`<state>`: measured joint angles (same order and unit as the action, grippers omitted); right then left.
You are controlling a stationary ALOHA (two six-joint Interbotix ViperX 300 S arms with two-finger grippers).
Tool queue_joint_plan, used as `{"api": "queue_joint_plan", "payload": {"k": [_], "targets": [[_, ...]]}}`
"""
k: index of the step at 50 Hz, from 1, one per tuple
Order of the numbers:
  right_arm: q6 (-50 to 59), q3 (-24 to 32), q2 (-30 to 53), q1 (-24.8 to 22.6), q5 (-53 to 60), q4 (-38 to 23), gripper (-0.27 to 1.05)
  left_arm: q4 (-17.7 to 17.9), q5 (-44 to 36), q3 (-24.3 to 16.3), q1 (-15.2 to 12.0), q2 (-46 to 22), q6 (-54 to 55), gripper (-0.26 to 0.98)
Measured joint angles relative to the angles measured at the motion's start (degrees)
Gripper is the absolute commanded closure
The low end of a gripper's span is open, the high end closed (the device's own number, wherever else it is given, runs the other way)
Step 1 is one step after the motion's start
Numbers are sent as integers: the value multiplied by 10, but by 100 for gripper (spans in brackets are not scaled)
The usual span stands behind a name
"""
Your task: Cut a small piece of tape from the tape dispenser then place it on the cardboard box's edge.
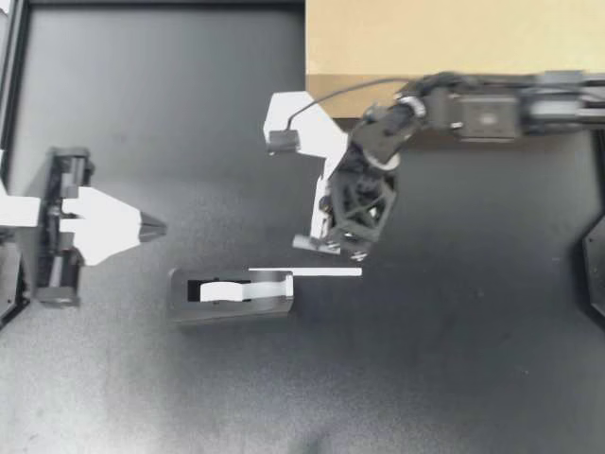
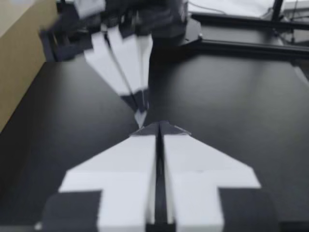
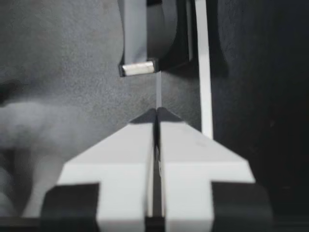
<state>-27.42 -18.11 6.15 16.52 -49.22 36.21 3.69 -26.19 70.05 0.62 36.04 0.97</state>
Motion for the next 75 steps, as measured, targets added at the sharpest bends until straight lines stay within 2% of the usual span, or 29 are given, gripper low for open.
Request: {"api": "queue_joint_plan", "payload": {"k": [10, 15, 25, 33, 54, 75], "targets": [[30, 20, -25, -24, -1, -66, 87, 0, -4, -29, 0, -44, 0, 38], [52, 40, -26, -37, -6, -114, 87, 0, -17, -39, 0, -65, 0, 29], [98, 91, -26, -69, -20, -211, 87, 4, -78, -43, 0, -104, 0, 30], [112, 127, -19, -78, -31, -250, 87, 7, -115, -46, 0, -130, 0, 30], [112, 200, 27, -84, -64, -254, 87, 24, -141, -59, 0, -162, -7, 30], [112, 231, 44, -89, -69, -255, 87, 25, -146, -69, 0, -177, -9, 30]]}}
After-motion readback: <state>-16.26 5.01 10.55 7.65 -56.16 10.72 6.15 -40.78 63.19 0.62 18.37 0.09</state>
